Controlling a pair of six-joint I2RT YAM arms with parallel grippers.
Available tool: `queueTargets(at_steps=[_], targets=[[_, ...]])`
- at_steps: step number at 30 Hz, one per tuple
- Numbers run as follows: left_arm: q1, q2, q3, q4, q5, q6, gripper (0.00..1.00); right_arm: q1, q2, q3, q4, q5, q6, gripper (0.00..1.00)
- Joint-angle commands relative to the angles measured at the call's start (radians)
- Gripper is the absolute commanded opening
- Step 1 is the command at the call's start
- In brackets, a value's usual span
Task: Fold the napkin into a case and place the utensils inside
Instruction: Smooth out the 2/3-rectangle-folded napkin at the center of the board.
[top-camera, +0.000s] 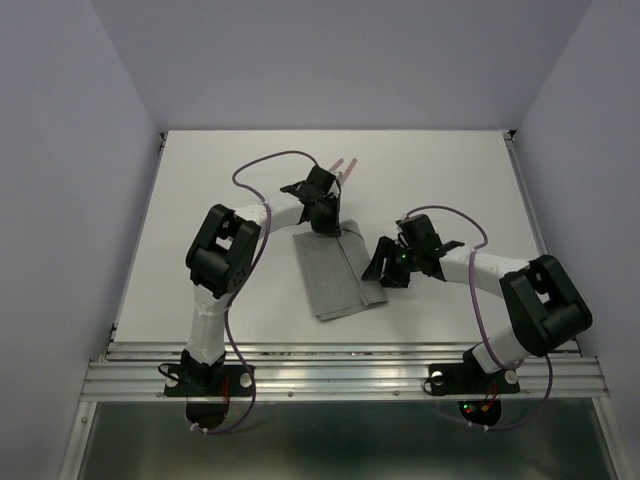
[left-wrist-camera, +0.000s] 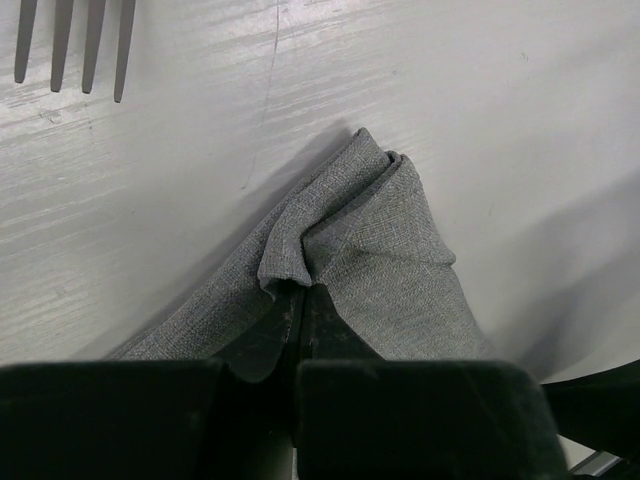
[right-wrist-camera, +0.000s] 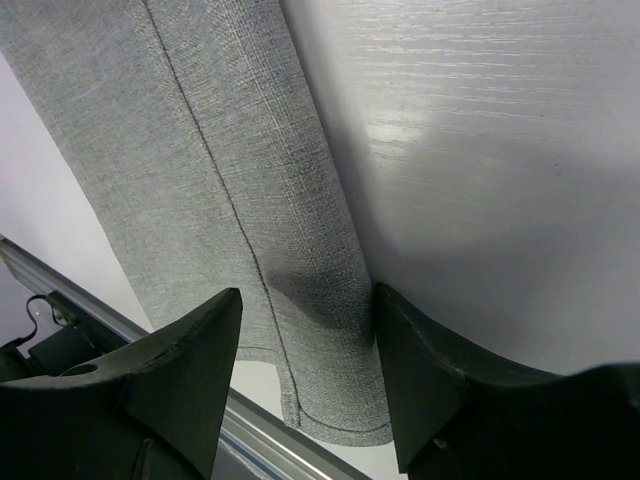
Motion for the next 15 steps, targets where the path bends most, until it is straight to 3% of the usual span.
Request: queueTargets(at_steps=[1, 9, 12, 15], targets=[[0.014, -0.072, -0.022, 0.015, 0.026, 0.021, 0.0, 0.003, 0.011, -0.033, -0.068, 0.079, -0.009, 0.64], [0.02, -0.107, -0.036, -0.004, 0.028, 0.062, 0.0, 0.003, 0.037, -0.038, -0.099, 0.106, -0.009, 0.68], [0.023, -0.102, -0.033, -0.004, 0.029, 0.059, 0.0, 0.003, 0.038, -0.043, -0.095, 0.108, 0.006, 0.63], [0.023, -0.095, -0.033, -0.002, 0.028, 0.059, 0.0, 0.003, 0.029, -0.049, -0.09, 0.123, 0.035, 0.49]])
